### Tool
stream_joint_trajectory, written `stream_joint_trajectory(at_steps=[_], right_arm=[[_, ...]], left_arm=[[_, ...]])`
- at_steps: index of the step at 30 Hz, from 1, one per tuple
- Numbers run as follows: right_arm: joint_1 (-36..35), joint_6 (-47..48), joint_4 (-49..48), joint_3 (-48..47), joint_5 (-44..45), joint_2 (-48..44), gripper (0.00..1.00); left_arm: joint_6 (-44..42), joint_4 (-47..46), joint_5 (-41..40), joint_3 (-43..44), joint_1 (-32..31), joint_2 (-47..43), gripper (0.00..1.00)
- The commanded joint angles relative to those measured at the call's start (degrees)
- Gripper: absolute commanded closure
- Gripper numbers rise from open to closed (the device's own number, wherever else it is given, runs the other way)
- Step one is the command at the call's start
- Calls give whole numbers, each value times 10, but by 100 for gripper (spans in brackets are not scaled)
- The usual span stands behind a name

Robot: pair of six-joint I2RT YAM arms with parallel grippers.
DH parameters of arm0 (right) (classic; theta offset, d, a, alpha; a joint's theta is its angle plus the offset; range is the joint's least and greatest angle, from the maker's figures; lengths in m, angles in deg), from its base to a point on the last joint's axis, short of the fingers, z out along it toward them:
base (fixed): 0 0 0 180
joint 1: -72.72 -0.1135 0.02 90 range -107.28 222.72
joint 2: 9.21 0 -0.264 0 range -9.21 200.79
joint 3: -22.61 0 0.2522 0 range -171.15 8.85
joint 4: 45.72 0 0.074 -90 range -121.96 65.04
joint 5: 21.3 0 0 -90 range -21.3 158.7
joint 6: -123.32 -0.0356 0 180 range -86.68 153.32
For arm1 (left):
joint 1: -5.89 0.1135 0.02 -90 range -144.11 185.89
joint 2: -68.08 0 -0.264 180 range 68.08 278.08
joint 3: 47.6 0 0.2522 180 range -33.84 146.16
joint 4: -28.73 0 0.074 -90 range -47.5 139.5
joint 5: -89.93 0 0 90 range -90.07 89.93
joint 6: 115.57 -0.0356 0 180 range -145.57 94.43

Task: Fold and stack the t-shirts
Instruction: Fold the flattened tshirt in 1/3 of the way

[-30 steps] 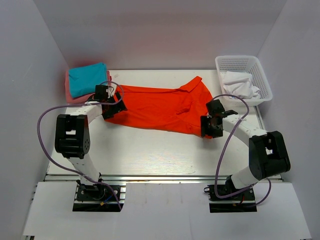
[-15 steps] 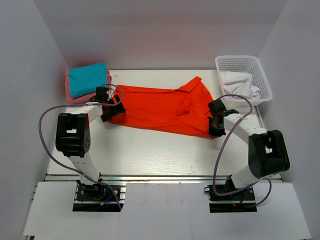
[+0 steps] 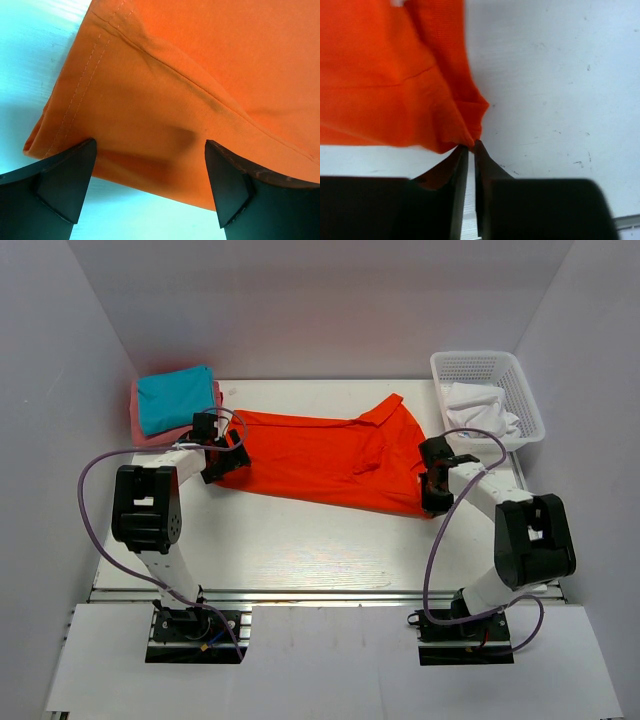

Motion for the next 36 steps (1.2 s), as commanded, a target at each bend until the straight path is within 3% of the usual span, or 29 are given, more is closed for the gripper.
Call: stream_joint_trajectory(at_steps=[1,2,6,8,11,14,15,16,24,36], right_arm=[[10,-16,18,0,59,19,81],[10,-20,28,-3,77,17,81],[30,-48,48,-15,150,-13,42],[31,-57,62,-19,164,-21,36],[27,-37,67,-46,148,-42,38],[19,2,26,-65,-18,-89,29],[16,8,-5,-64,-49,-98,21],[10,16,-31,-59,-167,-113,10],[-14,6,-117,-40,-326,-66,10],[34,-89,-151,43,-214,29,10]], left_arm=[[-5,44,-21,-16,3,-10,0],[1,44,-21,-16,3,-10,0],[1,50,-27,-21,3,-15,0],[1,50,-27,-21,3,-22,0],[-5,50,-20,-21,3,-32,0],[-6,44,-6,-27,3,-43,0],[-6,37,-1,-27,3,-48,0],[-6,30,5,-32,3,-48,0],[-6,25,16,-33,3,-48,0],[16,45,0,-68,3,-54,0]])
